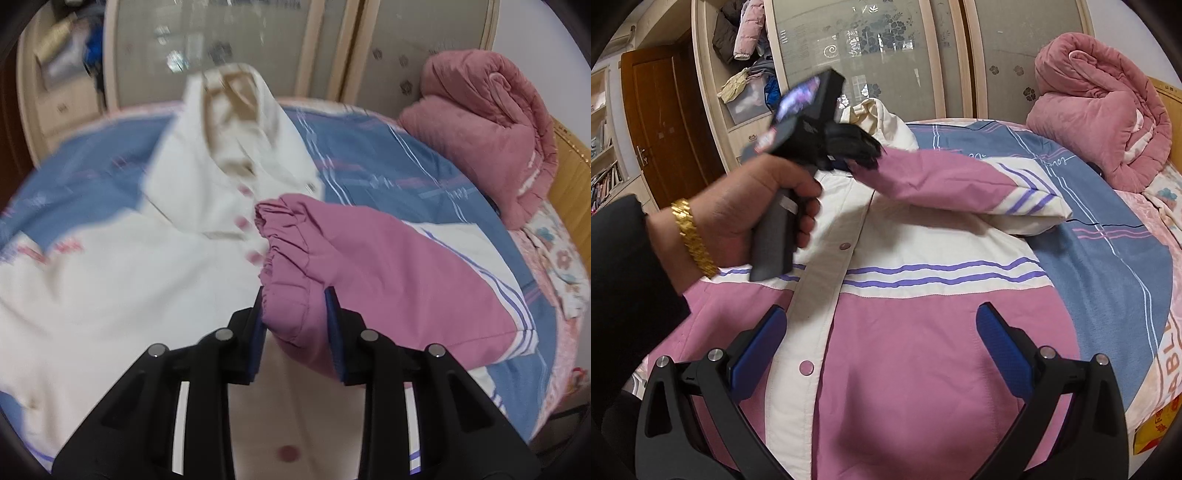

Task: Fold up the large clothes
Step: 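Grasp the cuff of the folded pink sleeve with the left tool, then drag the cuff further across the chest with the left tool, release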

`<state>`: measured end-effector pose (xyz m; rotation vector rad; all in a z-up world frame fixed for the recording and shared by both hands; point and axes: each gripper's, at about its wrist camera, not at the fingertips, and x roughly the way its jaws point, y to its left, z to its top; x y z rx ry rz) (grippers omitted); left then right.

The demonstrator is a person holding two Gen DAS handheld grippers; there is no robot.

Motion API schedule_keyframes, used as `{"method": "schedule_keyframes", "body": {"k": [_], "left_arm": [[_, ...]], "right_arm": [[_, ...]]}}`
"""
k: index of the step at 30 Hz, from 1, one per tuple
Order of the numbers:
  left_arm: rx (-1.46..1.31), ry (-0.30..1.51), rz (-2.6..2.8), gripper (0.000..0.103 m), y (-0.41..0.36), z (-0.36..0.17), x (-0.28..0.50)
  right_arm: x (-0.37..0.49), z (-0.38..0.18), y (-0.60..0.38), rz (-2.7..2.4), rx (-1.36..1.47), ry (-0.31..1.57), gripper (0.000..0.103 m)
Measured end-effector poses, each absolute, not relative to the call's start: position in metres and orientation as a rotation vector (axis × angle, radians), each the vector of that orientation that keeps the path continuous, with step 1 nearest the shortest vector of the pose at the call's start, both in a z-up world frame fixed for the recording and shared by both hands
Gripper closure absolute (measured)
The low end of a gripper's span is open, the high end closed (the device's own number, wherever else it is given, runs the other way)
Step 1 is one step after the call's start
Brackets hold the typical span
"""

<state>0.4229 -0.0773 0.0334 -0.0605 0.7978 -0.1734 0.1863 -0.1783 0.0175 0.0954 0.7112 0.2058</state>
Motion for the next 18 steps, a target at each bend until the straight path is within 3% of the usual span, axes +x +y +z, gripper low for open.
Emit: {"method": "schedule_keyframes", "body": {"k": [8,18], "left_arm": [[0.098,0.641,-0.024,0.076,-0.018,0.081,0.394],[0.061,0.732,0.117,0.076,0.080,0.038,0.383]], "right_arm": [[0.188,0.013,-0.173,0.216,0.074,0.723,0.001],[0.190,0.008,-0.165,0.227,0.052,0.745,0.001]]}}
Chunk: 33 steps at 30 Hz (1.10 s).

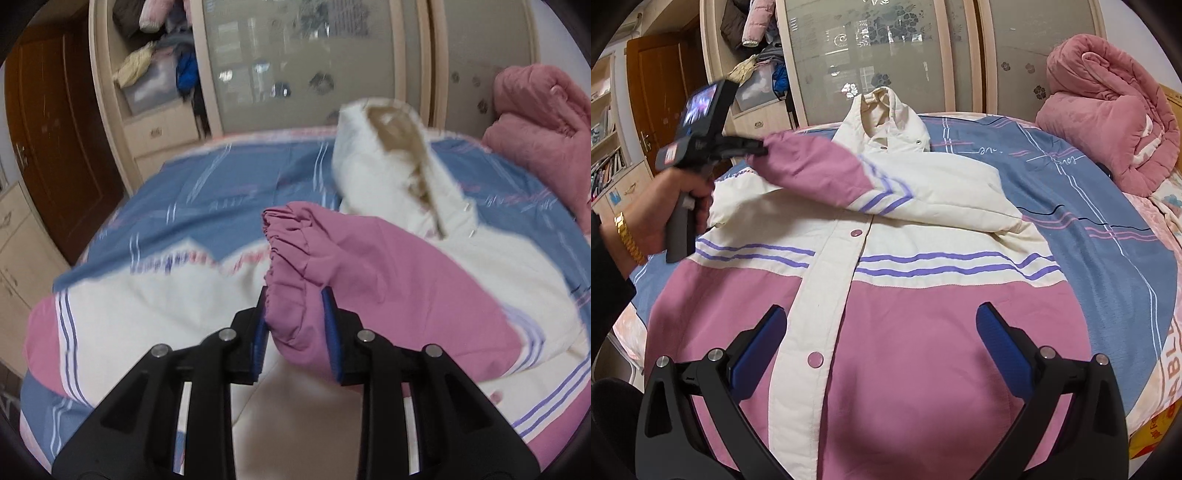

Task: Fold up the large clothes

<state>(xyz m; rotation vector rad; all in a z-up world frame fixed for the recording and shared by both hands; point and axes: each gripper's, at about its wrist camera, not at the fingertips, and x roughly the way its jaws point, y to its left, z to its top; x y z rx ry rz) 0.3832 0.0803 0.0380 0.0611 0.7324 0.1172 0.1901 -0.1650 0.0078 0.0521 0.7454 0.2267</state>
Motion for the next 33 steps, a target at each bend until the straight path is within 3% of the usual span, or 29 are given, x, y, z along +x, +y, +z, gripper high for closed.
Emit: {"method": "schedule_keyframes", "body": {"k": [5,6,9,10,15,24,27,33], "left_arm": [[0.057,0.815,0.135,0.071,0.093,-0.007,0.383],[0.054,0.826,0.147,0.065,0.094,-0.014,0.383],[0.061,0.848,0.214,0.012,0.100,-0.023,0.383],[0.063,0.846,0.217,0.009,0.103,-0.024,0.384],[0.146,0.817,0.233,0.006,0.096,-0.002,0.350],[0.051,0.579,0.022,0.002,0.066,0.061,0.163],[-0.042,0.535,0.009,0.002,0.062,0.057,0.126],[-0.055,0.629,-0.034,0.002,0.053,0.025,0.120]], "right_arm": [[0.191,0.003,-0.160,0.230,0.039,0.763,0.001],[0.192,0.003,-0.159,0.229,0.035,0.766,0.001],[0.191,0.001,-0.161,0.228,0.031,0.766,0.001],[0.191,0.000,-0.161,0.227,0.032,0.767,0.001],[0.190,0.003,-0.167,0.219,0.044,0.757,0.001],[0.181,0.016,-0.195,0.171,0.083,0.703,0.001],[0.177,0.020,-0.204,0.148,0.092,0.689,0.001],[0.172,0.022,-0.214,0.098,0.098,0.663,0.001]]}}
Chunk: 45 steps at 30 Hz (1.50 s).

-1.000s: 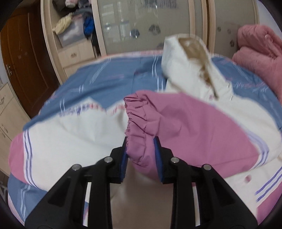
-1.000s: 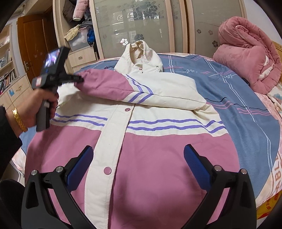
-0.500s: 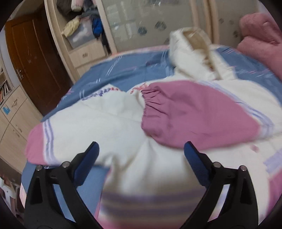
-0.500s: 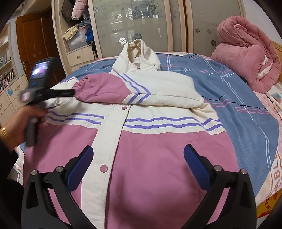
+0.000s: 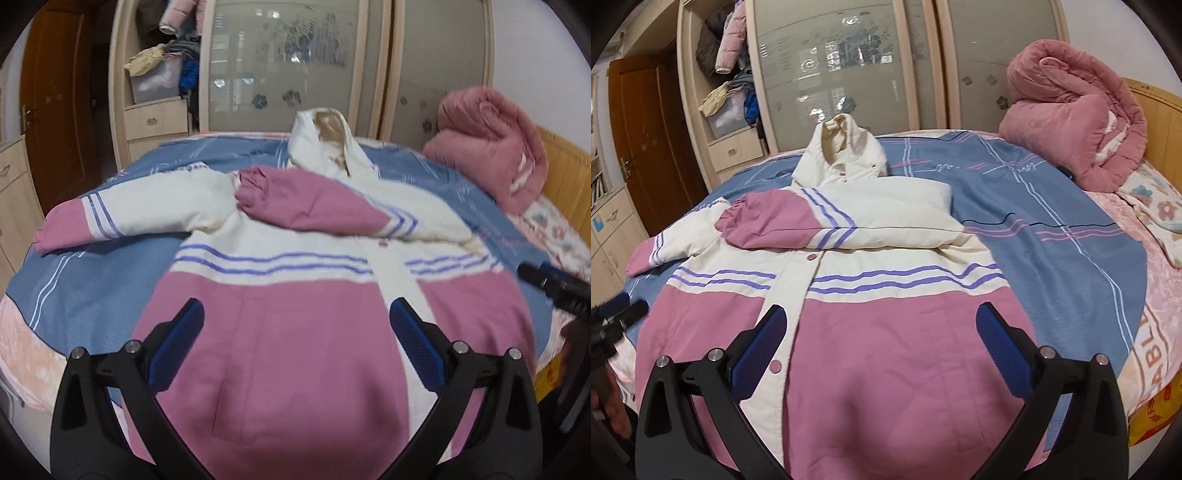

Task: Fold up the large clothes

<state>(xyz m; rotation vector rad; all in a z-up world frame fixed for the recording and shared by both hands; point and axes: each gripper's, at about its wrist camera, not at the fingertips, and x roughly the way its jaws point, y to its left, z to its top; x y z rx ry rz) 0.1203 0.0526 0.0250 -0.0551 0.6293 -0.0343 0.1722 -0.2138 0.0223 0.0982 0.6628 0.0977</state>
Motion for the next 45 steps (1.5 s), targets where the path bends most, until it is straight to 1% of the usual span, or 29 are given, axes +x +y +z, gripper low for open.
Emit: {"method": "schedule_keyframes", "body": {"k": [3,10,45], "left_arm": [[-0.057,0.646,-0.029,0.002,0.053,0.019,0.124],[-0.093,0.615,-0.044,0.002,0.060,0.027,0.120],[-0.119,0.632,-0.041,0.002,0.068,0.023,0.120]], "right_arm": [[0.173,0.020,-0.217,0.077,0.090,0.666,0.001],[0.173,0.017,-0.216,0.070,0.080,0.672,0.001],[0.173,0.017,-0.207,0.087,0.064,0.678,0.001]]}}
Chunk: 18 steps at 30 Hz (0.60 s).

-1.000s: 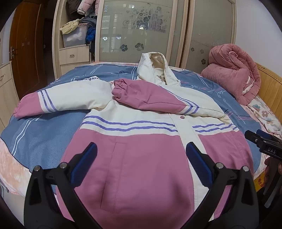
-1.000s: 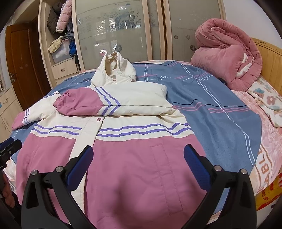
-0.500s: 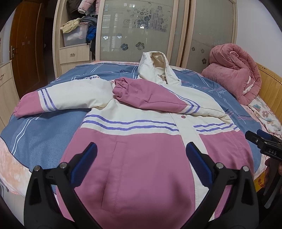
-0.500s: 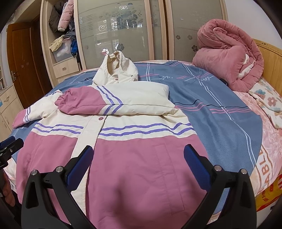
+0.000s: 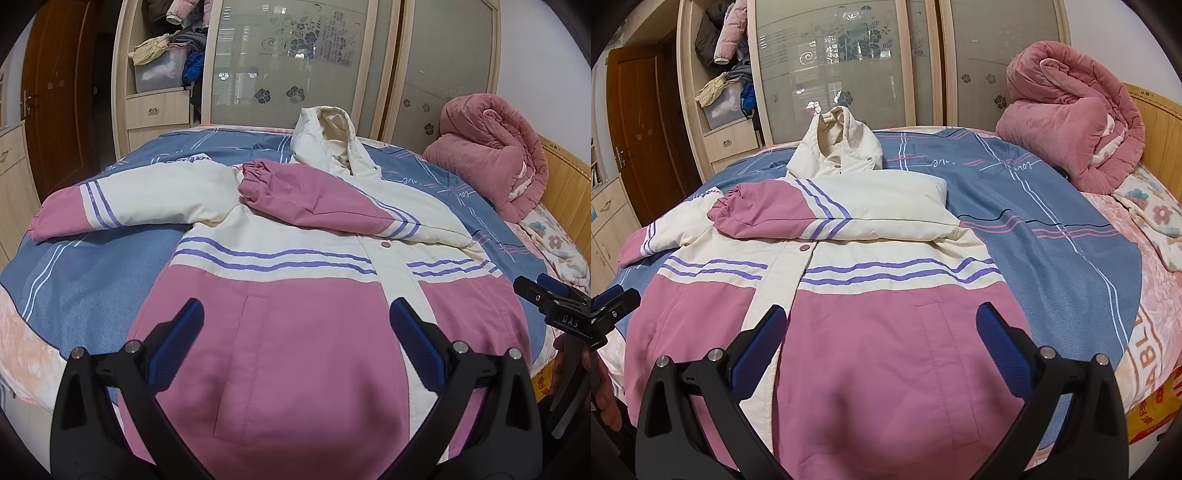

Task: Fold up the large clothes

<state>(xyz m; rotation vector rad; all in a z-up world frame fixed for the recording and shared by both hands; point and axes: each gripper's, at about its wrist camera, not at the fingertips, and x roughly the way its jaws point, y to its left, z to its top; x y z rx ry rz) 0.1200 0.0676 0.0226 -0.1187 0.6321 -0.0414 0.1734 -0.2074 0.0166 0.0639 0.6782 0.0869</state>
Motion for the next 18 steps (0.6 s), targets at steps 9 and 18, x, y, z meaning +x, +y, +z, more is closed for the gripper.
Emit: {"method": "schedule_keyframes", "body": {"k": [9,18], "left_arm": [[-0.156,0.630,-0.027,0.002,0.084,0.025,0.122],[-0.244,0.623,-0.018,0.002,0.117,0.029,0.129]], "right_arm": [[0.173,0.018,-0.207,0.091,0.064,0.676,0.001],[0.172,0.019,-0.208,0.099,0.065,0.676,0.001]]}}
